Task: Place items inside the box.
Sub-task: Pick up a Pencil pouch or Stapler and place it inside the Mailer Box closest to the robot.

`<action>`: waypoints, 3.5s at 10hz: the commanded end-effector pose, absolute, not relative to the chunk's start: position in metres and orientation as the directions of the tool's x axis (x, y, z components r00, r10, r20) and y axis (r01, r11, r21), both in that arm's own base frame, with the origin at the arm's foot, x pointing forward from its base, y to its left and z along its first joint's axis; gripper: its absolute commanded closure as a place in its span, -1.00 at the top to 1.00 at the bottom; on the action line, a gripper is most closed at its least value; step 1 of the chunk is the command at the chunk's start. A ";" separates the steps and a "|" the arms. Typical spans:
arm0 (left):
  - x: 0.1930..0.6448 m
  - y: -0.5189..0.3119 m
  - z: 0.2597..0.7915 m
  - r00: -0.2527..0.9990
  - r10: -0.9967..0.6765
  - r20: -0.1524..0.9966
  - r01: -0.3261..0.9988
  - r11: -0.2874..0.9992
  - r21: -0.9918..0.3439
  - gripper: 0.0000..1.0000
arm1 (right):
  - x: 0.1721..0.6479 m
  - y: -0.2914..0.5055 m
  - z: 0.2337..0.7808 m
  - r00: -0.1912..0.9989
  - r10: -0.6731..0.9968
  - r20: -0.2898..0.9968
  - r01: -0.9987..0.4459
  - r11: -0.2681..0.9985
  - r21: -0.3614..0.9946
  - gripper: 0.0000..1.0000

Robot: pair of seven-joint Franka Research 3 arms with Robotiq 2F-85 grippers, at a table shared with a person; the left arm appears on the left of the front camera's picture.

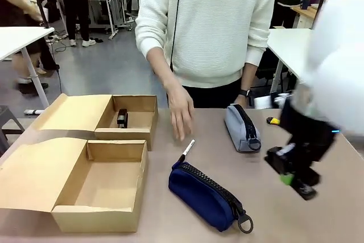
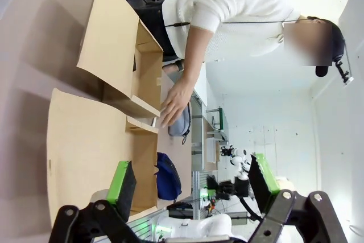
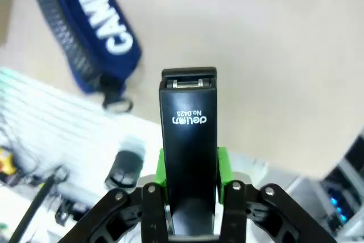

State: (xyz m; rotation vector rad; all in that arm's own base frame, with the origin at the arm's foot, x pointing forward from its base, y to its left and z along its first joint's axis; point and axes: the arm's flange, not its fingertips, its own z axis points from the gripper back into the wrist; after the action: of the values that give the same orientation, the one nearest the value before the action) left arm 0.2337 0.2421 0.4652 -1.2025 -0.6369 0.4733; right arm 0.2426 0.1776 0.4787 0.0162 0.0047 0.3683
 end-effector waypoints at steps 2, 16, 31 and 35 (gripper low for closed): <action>0.234 0.241 0.466 0.730 0.648 0.219 0.025 0.294 -0.955 1.00 | 0.194 0.100 0.468 0.991 -0.070 0.112 0.035 0.957 0.288 -1.00; 0.234 0.241 0.466 0.730 0.648 0.219 0.025 0.294 -0.955 1.00 | 0.252 0.135 0.521 0.990 -0.130 -0.057 0.142 0.870 0.472 -0.27; 0.234 0.241 0.466 0.730 0.648 0.219 0.025 0.294 -0.955 1.00 | 0.272 0.470 0.447 0.999 0.038 -0.016 -0.030 0.934 0.356 -0.27; 0.234 0.241 0.466 0.730 0.648 0.219 0.025 0.294 -0.955 1.00 | 0.303 0.557 0.429 0.999 0.013 -0.046 0.003 0.945 0.327 -0.27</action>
State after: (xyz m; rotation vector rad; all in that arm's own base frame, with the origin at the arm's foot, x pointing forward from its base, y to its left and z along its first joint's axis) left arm 0.2335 0.2421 0.4651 -1.2022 -0.6362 0.4734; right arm 0.2916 0.5192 0.4271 0.3799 0.0564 0.0297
